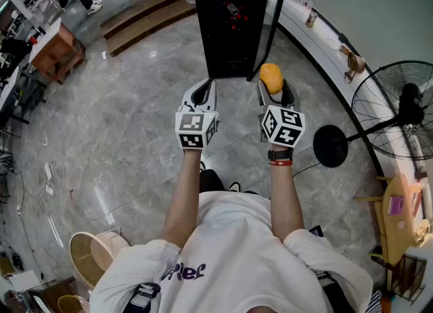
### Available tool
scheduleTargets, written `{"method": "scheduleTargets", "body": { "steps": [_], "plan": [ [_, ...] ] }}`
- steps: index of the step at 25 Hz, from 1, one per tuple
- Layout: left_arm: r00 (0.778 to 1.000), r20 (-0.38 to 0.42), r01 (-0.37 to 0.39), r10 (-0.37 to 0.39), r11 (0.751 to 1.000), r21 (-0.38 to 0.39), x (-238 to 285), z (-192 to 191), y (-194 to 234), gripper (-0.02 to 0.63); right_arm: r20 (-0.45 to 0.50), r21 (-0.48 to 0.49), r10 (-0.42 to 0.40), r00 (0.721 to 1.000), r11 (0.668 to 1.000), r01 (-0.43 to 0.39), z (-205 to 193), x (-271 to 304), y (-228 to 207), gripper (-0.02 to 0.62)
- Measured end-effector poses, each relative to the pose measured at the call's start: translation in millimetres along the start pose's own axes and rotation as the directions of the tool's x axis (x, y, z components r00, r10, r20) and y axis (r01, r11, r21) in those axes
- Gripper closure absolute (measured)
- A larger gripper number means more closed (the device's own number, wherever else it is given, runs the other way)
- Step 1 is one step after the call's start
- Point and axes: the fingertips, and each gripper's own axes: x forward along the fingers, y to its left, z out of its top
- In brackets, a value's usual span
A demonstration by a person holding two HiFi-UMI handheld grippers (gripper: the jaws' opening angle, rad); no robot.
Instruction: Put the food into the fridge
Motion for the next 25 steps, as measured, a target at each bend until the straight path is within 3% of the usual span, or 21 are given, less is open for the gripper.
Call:
{"method": "scheduleTargets", "body": {
  "steps": [11,25],
  "plan": [
    [1.0,-0.03,0.003,-0.003,1.0,-0.003,17.6,-12.8,22.2,0.588,-0.005,0.029,-0.011,1.0,1.0,0.012,-9.0,33.4,6.3,0.278],
    [0.999,-0.025,0.021,-0.022,0.998,-0.055,123.9,-8.0,103.4,0.588,-0.057,0.04,-0.005,0.998,0.999,0.007,-4.4,174.0,13.5,0.278]
  ]
}}
